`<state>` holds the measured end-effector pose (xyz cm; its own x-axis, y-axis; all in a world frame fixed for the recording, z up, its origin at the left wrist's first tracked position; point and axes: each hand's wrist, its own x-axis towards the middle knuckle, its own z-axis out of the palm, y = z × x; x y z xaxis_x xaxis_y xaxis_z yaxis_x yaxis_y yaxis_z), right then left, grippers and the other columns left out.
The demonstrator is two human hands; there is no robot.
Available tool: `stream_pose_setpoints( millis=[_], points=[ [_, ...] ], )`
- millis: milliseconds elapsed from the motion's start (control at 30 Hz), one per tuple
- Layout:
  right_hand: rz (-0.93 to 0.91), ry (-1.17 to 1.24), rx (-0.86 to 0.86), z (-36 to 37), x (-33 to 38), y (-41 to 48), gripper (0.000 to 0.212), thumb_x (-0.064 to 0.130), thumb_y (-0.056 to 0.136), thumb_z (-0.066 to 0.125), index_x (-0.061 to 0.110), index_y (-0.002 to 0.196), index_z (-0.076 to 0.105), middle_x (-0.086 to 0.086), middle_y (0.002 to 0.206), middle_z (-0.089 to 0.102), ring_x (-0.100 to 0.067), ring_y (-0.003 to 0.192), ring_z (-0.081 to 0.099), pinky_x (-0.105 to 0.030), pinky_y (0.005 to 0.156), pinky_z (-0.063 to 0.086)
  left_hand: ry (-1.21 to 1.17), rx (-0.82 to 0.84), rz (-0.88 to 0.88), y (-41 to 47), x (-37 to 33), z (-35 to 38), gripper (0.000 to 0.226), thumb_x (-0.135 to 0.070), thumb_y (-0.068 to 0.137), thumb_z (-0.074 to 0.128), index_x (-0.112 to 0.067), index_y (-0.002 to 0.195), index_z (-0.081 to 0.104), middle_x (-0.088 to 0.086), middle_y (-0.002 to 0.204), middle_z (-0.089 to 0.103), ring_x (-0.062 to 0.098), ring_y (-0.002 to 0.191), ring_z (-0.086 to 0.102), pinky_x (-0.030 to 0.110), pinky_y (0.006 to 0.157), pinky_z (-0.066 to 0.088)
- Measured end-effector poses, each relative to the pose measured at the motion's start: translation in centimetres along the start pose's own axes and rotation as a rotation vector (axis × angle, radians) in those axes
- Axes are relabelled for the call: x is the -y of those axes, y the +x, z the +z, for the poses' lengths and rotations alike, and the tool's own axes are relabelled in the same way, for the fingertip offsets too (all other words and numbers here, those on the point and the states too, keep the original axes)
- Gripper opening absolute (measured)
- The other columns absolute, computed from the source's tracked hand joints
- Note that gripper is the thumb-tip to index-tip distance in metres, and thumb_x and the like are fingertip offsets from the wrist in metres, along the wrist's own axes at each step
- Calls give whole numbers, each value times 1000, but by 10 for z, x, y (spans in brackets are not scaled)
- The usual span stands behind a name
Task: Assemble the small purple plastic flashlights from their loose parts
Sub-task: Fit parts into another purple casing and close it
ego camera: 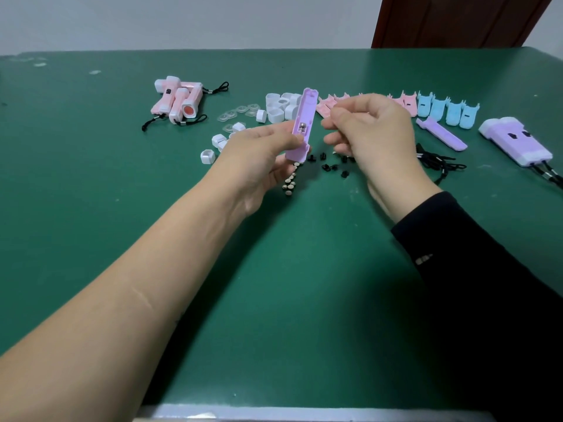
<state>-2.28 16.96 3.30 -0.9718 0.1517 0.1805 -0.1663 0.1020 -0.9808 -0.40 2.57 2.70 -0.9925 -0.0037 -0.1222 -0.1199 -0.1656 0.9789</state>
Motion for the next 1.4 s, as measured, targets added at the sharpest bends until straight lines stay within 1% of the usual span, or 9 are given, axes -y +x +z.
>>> stream_pose_setpoints(
  millis=[100,233,433,633,733,1100,1200,1300,1400],
  points=[
    [-121,-24,-12,0,3,-2,7,14,88,67,19,85,68,7,77,70,-1,60,58,-13,55,44,3,5,-1,0,0,0,18,-4,88,62,-13,101,71,6,81,70,13,67,59,15,50,45],
    [-193,-115,19,4,4,-6,8,16,87,68,21,88,74,15,83,69,6,72,57,-9,70,43,19,13,5,-1,0,1,18,-5,89,62,-13,102,72,5,81,71,11,64,60,15,51,45],
    [-257,-325,23,7,2,-6,13,16,91,63,25,91,72,3,96,61,4,71,47,-4,67,35,40,28,14,-3,0,4,20,-5,89,61,-13,104,72,4,79,70,9,60,59,15,51,45],
    [-325,-433,31,8,1,-6,12,17,90,63,22,92,74,5,92,50,5,74,44,-3,66,33,36,28,13,-4,0,5,23,-5,89,62,-10,110,71,3,80,70,11,66,59,15,53,45],
    [-337,-437,29,8,0,-5,11,18,89,64,22,91,74,9,88,46,4,72,44,-5,66,33,37,26,12,-5,-1,5,23,-5,89,62,-10,109,71,1,76,69,7,58,58,15,52,45],
    [-373,-502,30,8,1,-8,12,20,88,63,22,86,75,2,94,55,-5,71,50,-6,69,36,12,19,-8,-5,-2,6,16,-3,88,62,-11,97,72,0,71,68,6,53,58,15,50,45],
    [-330,-435,24,8,1,-8,14,19,86,64,23,77,74,3,84,60,4,70,48,-7,67,36,35,17,-4,-6,-2,6,15,-4,88,63,-11,97,72,2,75,69,6,55,59,15,51,45],
    [-179,-259,44,5,0,-5,13,18,85,68,20,74,74,19,64,61,7,61,52,-9,61,38,58,10,0,-7,-1,7,16,-5,88,64,-10,100,73,6,79,69,9,60,59,15,51,45],
    [-9,-88,76,4,-1,-3,11,18,83,72,23,72,73,15,78,71,5,70,60,-11,63,46,63,2,2,-7,-1,8,14,-5,88,64,-12,97,73,6,78,68,9,61,59,14,51,45]
  ],
)
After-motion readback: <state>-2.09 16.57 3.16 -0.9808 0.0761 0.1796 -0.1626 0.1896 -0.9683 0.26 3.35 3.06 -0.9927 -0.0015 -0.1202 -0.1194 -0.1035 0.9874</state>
